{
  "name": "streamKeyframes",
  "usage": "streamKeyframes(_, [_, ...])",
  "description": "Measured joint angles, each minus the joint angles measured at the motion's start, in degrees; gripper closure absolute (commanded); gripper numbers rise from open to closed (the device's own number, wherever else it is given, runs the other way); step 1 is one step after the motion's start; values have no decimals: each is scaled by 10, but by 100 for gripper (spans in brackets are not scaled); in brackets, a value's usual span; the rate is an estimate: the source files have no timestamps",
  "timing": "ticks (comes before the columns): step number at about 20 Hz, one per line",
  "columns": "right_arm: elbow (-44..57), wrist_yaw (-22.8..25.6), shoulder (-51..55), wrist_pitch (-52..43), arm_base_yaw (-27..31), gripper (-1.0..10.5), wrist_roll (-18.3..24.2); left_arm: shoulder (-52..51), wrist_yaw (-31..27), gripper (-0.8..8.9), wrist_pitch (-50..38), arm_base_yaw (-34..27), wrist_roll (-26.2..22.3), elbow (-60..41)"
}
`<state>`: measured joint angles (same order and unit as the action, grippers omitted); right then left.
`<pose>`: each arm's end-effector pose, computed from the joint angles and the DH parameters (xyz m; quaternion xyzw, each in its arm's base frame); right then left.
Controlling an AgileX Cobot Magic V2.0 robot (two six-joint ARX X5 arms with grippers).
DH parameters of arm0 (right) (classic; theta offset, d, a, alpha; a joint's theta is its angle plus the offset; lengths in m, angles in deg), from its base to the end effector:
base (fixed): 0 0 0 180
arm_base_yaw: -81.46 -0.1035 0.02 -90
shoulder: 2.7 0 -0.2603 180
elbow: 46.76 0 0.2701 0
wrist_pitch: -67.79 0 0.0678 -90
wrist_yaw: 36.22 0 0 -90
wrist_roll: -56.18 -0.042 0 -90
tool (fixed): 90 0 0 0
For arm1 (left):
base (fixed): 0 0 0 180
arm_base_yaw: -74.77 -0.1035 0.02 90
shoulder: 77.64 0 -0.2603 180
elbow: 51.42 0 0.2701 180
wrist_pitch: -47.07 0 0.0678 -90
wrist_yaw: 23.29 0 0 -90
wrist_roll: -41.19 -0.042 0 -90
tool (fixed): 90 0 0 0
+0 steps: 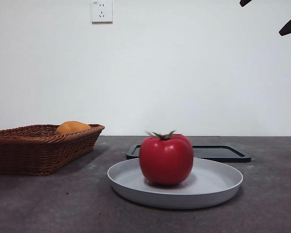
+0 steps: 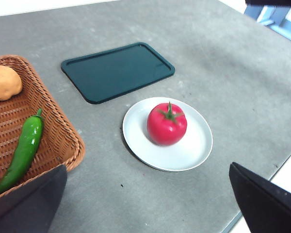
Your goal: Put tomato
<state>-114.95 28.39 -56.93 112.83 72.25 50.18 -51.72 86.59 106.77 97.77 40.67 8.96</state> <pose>0.2148 0.0531 0.3253 0.0858 0.2799 0.2722 0.9166 0.0917 -0.0544 0.3244 0.0101 0.2168 -0.3577 0.9083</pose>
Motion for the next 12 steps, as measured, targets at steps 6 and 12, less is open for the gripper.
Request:
streamKeyframes(6, [0, -2, 0, 3, -11, 222, -5, 0, 0, 125, -12, 0, 0, 0])
streamKeyframes(12, [-16, 8, -75, 3, -110, 222, -42, 0, 0, 125, -12, 0, 0, 0])
